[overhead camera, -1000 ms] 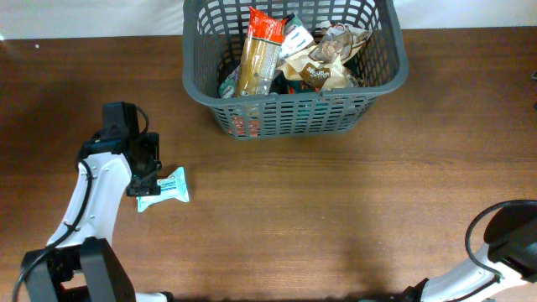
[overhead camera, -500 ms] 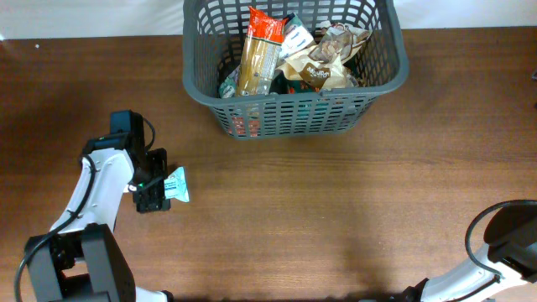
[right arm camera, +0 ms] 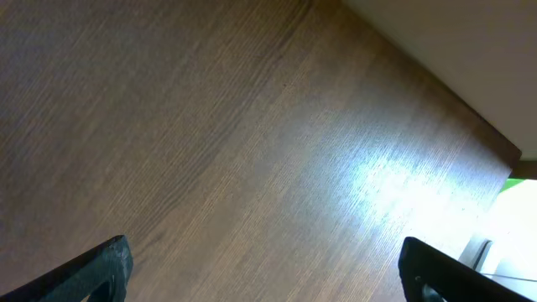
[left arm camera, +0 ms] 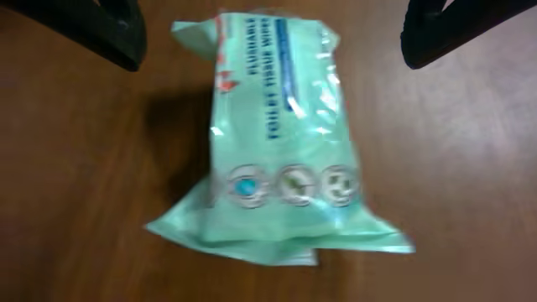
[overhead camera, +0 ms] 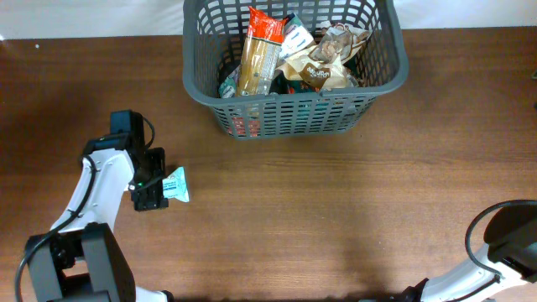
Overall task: Pack container
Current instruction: 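Lift the wipes pack and carry it over the basket, then lower the wipes pack into the basket's left corner and release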
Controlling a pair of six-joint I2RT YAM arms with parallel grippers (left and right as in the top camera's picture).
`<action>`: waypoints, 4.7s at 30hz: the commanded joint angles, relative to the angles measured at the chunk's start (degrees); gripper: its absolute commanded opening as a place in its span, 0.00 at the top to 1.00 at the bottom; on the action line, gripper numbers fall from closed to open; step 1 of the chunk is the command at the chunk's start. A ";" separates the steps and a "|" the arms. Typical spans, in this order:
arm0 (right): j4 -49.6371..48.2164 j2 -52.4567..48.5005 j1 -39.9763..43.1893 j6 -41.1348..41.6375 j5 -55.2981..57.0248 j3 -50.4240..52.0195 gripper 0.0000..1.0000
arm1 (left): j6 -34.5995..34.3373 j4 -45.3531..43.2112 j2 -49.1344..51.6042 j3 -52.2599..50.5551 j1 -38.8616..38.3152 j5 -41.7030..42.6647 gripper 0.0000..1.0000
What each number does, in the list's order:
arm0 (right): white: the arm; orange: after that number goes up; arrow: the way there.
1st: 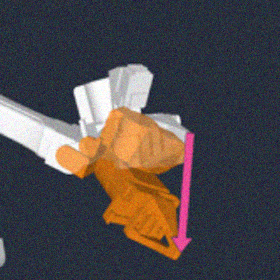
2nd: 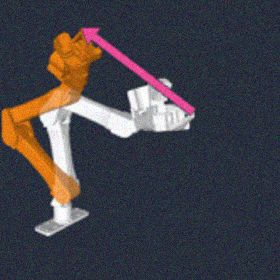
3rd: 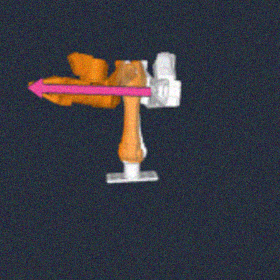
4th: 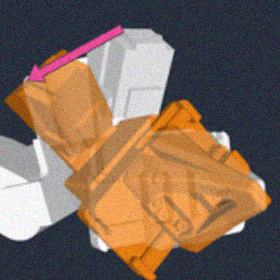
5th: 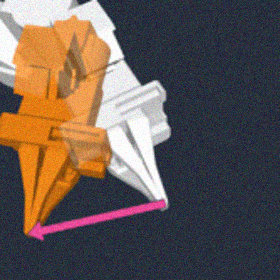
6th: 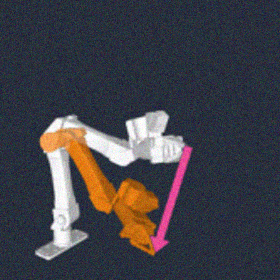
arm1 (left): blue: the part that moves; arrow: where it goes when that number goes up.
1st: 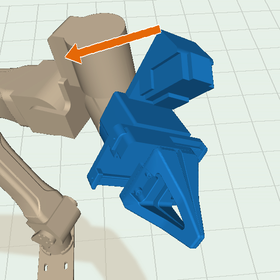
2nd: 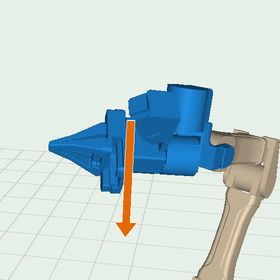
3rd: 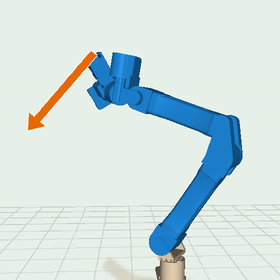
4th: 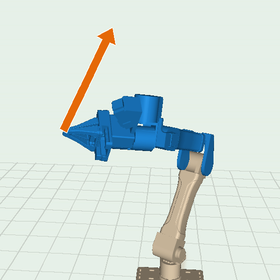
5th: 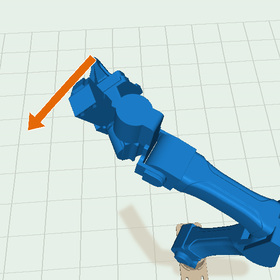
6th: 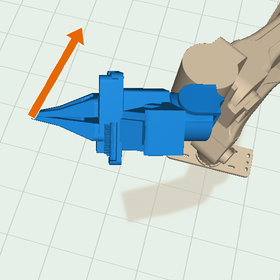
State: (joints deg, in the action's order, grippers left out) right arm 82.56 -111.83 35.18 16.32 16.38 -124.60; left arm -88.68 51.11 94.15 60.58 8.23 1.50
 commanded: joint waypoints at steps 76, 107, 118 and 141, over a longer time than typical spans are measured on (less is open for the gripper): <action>-0.13 0.72 0.09 0.52 0.09 0.11 0.01 | 58.42 -36.65 17.81 57.40 -20.83 6.71 0.98; -0.13 0.72 0.09 0.52 0.09 0.11 0.01 | 67.78 -10.75 20.20 57.40 -25.31 -4.98 0.98; -0.13 0.70 0.09 0.52 0.09 0.11 0.01 | 69.09 -5.11 22.21 57.40 -24.96 -5.42 0.98; -0.11 0.72 0.09 0.52 0.09 0.11 0.01 | 70.42 -4.59 22.73 57.40 -24.96 -5.44 0.62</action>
State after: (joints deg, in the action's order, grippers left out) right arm 82.56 -111.83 35.18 16.32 16.38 -124.60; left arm -18.98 46.76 117.16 117.27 -17.08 -3.46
